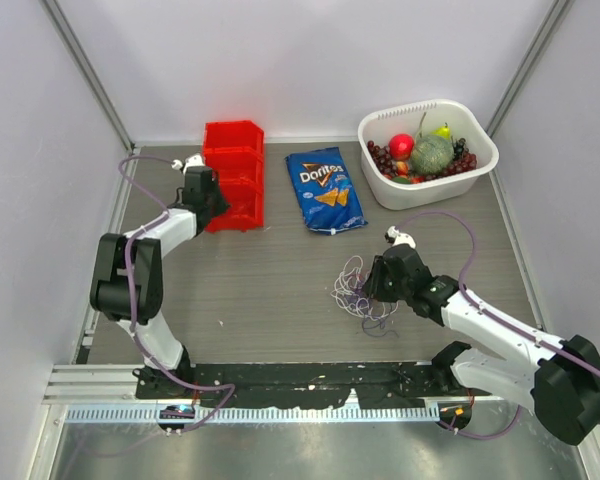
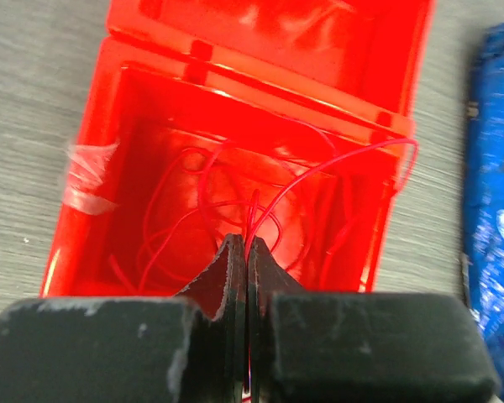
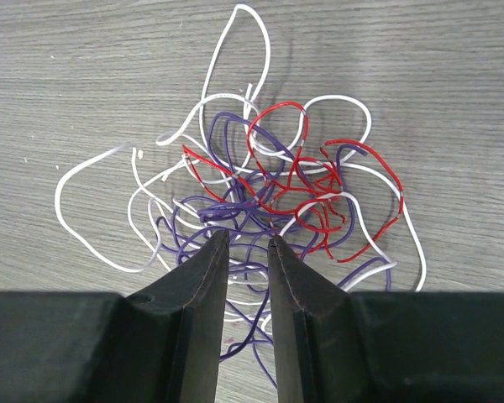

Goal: Untangle the cables

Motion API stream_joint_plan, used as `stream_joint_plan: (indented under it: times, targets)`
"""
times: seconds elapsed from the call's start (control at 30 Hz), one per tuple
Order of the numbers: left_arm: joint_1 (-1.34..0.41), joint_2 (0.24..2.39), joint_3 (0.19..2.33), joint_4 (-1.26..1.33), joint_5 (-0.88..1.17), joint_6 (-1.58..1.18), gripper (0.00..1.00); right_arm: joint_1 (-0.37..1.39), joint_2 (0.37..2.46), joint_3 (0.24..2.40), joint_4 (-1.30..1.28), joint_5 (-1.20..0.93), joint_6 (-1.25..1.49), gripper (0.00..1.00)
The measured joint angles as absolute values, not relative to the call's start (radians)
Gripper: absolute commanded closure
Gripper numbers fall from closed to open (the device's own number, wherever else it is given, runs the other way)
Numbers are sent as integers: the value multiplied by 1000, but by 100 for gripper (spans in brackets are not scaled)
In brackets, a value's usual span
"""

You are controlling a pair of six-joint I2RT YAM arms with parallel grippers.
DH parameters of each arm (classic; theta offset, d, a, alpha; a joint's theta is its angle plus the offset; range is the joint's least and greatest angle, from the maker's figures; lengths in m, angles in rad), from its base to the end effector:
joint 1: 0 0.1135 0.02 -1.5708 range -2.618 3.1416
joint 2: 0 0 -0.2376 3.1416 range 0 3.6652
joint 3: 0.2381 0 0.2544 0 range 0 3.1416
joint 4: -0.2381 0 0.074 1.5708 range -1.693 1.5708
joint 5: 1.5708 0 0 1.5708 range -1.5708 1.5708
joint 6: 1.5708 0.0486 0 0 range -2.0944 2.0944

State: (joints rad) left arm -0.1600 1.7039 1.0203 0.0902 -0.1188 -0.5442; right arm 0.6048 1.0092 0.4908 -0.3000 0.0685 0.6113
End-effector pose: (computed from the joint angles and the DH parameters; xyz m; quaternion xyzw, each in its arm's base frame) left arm 0.3785 -0.0552 0.1710 -0.1956 0.8599 -0.1124 0.4580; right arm 0.1842 0.1233 0.1548 0.0156 0.9295 0.1836 0.3196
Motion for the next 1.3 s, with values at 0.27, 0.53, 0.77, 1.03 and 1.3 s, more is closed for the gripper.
stream_joint_plan:
  times: [0.27,0.53,0.77,1.03,1.3]
  targets:
    - [-115,1869,1253,-163,-131,-597,93,604,1008,522,-300,68,611,69]
    - [-115,1967,1430,-319,-131,-595,52,604,994,522,-311,69,614,69]
    - [-115,1884,1376,-349,-128,-598,23,604,996,523,-315,69,615,69]
    - [-117,1677,1325,-349,-90,-601,9,604,1036,531,-315,70,611,69]
    - [-301,1451,1143,-266,12,-599,16,574,1034,532,-335,142,612,67]
